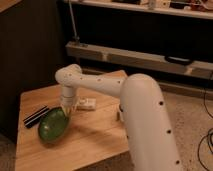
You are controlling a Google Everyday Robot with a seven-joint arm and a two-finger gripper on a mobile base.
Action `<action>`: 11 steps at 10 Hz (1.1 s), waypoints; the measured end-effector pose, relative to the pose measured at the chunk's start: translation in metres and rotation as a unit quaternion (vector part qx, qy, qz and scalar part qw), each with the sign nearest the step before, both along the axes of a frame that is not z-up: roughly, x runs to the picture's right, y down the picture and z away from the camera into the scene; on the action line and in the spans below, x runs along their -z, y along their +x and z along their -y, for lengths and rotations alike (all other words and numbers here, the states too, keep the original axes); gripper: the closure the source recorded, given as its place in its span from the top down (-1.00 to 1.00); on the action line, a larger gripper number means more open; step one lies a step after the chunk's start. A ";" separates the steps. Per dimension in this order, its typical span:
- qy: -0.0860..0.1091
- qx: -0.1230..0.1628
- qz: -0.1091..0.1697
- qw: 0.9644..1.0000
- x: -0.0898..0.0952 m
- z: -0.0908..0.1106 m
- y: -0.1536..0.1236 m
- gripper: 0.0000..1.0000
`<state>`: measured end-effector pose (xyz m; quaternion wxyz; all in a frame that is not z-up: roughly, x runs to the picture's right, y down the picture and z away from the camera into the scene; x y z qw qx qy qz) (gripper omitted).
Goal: Drag the ceramic bowl in a circle
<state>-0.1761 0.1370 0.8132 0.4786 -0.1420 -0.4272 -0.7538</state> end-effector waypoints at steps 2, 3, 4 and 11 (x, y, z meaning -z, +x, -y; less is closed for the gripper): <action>-0.007 -0.020 -0.025 0.999 0.008 -0.012 0.049 -1.00; -0.015 -0.025 -0.037 0.999 0.012 -0.023 0.076 -1.00; -0.022 -0.023 -0.046 0.998 0.016 -0.034 0.095 -1.00; -0.026 0.052 0.002 0.998 0.039 -0.092 0.096 -1.00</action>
